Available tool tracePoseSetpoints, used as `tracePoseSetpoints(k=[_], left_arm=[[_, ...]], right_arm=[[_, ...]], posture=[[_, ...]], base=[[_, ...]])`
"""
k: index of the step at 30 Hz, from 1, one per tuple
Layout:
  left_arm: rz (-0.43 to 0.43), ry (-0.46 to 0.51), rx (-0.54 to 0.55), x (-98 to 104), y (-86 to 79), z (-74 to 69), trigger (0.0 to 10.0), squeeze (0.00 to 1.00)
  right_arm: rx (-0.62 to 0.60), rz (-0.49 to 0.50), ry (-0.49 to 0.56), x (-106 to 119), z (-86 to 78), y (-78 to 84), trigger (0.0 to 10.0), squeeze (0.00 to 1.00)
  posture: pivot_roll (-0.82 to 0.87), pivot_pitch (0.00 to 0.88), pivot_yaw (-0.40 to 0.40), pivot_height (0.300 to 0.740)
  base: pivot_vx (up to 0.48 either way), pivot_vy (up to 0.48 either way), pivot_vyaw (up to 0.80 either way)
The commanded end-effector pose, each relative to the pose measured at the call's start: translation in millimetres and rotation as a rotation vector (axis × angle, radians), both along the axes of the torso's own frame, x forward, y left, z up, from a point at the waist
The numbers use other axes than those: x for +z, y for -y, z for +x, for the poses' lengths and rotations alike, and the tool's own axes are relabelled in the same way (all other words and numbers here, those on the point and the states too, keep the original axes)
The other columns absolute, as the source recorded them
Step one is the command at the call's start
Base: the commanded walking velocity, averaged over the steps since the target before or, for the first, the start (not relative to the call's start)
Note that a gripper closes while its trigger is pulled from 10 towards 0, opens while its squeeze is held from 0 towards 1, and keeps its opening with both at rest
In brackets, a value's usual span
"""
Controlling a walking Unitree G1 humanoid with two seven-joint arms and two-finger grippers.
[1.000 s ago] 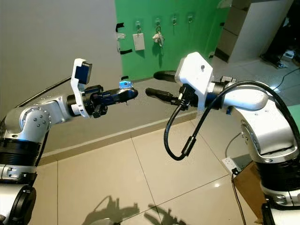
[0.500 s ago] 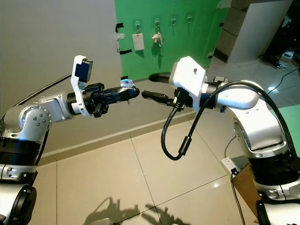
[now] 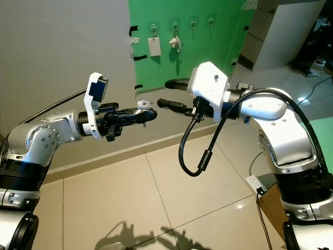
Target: Hang keys on a hook
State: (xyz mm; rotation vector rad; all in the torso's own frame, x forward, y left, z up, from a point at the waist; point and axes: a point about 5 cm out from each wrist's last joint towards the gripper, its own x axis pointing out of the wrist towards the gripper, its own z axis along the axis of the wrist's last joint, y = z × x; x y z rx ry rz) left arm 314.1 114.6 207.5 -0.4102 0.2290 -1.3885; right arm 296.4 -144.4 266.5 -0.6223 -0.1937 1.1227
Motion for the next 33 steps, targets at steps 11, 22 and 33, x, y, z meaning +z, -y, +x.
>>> tracePoseSetpoints(k=[11,22,33], left_arm=[[0.011,0.048,-0.005,6.9,2.2,-0.3,10.0,0.0],[0.03,0.091,-0.011,9.4,4.6,0.1,10.0,0.0],[0.043,0.11,-0.03,8.6,5.5,-2.8,10.0,0.0]], right_arm=[[0.049,0.002,-0.031,-2.4,-3.8,-4.8,10.0,0.0],[0.084,-0.025,-0.068,-4.5,-0.5,-5.4,10.0,0.0],[0.101,-0.053,-0.077,-3.4,3.8,-5.4,9.9,0.0]], posture=[[-0.02,0.0,0.014,0.74],[-0.02,0.0,0.01,0.74],[-0.02,0.0,0.009,0.74]], base=[[0.0,0.0,0.0],[0.0,0.0,0.0],[0.0,0.0,0.0]])
